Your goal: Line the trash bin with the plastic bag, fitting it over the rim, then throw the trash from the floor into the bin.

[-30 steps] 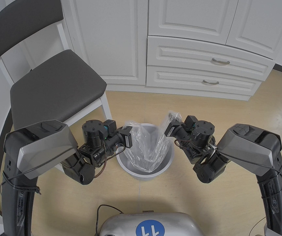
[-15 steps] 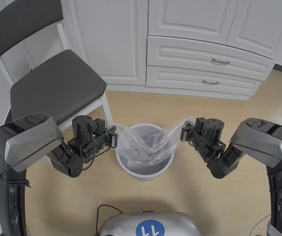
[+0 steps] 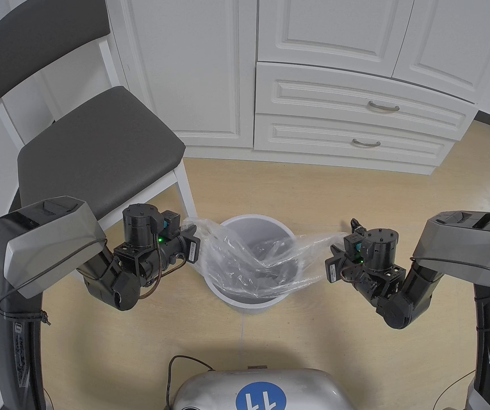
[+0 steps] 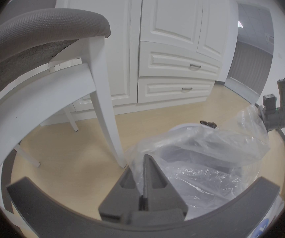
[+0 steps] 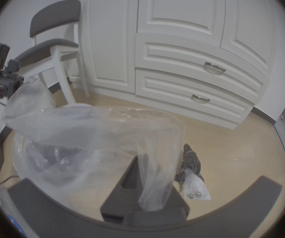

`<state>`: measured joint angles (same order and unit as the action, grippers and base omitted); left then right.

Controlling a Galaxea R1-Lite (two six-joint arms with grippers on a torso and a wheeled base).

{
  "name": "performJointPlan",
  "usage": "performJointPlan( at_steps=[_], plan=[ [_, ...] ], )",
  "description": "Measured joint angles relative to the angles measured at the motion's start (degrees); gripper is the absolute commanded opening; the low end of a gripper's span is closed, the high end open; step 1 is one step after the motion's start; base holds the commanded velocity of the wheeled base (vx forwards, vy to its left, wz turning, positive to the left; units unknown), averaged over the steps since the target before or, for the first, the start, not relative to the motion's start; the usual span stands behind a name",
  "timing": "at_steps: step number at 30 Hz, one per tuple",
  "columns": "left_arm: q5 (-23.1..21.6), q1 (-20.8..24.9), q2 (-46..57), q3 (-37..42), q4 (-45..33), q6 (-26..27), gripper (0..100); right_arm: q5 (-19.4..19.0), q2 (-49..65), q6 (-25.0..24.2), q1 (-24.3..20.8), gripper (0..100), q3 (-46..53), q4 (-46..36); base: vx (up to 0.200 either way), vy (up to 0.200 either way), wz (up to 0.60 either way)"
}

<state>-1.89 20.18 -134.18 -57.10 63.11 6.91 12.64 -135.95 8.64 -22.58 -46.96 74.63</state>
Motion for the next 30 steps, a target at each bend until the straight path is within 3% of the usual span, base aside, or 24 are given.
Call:
performJointPlan(
  at_steps=[13, 30],
  plan=[
    [-0.56, -0.11, 4.47, 5.80, -8.95, 6.11, 0, -2.35, 2.29, 8.70, -0.54, 0, 10.83, -0.67, 0.000, 0.000, 0.00],
    [-0.68, -0.20, 7.73, 9.17, -13.36, 9.01, 0, -2.38, 6.46, 10.07, -1.45, 0, 15.29, -5.17, 0.000, 0.000, 0.00]
  ],
)
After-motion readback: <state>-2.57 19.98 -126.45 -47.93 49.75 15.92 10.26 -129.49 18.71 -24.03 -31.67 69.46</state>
